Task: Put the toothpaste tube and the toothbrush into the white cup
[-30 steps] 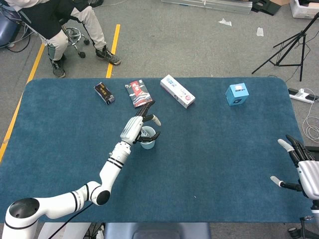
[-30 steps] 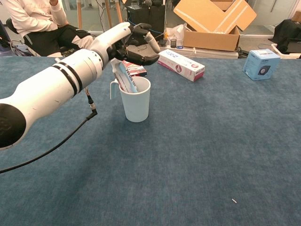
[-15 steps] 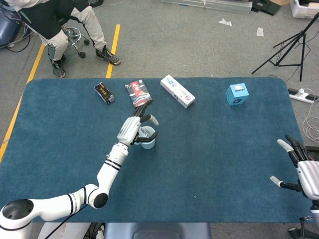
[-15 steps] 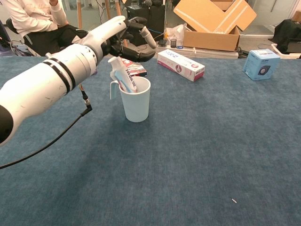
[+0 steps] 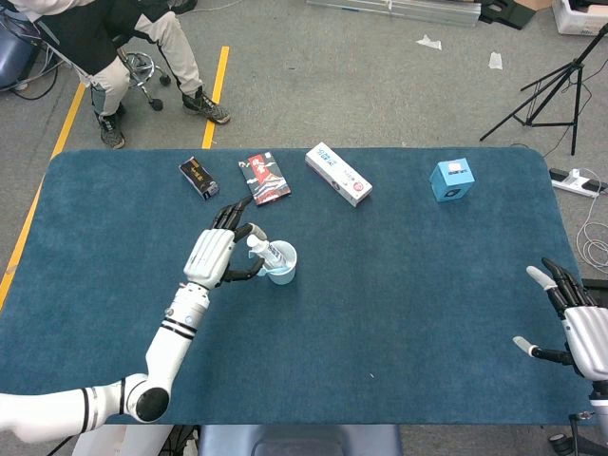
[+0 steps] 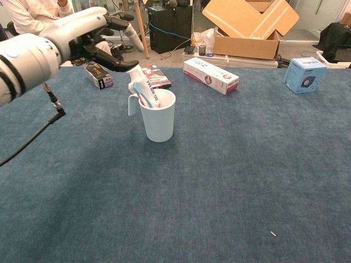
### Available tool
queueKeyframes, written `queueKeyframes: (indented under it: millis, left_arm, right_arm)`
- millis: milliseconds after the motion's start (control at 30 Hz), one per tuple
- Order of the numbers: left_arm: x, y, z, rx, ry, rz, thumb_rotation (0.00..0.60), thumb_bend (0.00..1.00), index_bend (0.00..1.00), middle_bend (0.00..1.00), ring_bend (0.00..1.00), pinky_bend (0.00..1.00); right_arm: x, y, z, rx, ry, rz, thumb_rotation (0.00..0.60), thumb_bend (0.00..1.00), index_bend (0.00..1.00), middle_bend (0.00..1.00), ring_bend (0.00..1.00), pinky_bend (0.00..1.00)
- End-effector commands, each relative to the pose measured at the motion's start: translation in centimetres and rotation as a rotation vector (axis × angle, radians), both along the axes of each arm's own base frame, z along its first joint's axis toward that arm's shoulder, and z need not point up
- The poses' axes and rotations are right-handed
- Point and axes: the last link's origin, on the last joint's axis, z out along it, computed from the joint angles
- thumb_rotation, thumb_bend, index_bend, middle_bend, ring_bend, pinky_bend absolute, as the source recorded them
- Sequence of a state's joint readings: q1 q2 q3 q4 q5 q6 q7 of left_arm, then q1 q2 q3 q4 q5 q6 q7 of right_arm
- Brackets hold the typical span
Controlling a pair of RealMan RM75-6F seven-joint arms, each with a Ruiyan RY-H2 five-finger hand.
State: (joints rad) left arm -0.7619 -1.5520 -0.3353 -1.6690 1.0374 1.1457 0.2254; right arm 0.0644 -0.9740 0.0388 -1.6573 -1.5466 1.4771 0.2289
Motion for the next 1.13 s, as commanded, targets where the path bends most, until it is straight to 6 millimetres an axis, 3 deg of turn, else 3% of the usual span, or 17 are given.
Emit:
queueKeyframes:
  millis: [33,433,833,1133]
  left_arm:
    - [-2.5,-1.8,2.3,0.023,0.112,0.054,0.600,0.32,0.36,0.00,0.00,0.00]
    - [-8.2,-7.2,7.1,0.127,0.354,0.095,0.600,0.32,0.33,0.00,0.00,0.00]
    - [-13.8,-12.6,9.4,0.270,0.571,0.020,0.600,0.32,0.34,0.00,0.00,0.00]
    - [-17.0,-15.1,10.0,0.299,0.602,0.048,0.600,0.32,0.35,0.00,0.00,0.00]
  right_arm:
    - [0.0,0.0,-0.1,0.001,0.003,-0.003,0.600,0.04,0.13,0.00,0.00,0.18]
    - [0.0,0.0,-0.3,0.002,0.016,-0.010,0.600,0.04,0.13,0.00,0.00,0.18]
    - [0.0,0.0,-0.4,0.000,0.033,-0.024,0.600,0.04,0.13,0.00,0.00,0.18]
    - [-0.2,-0.3,-0.5,-0.005,0.050,-0.042,0.600,0.04,0.13,0.00,0.00,0.18]
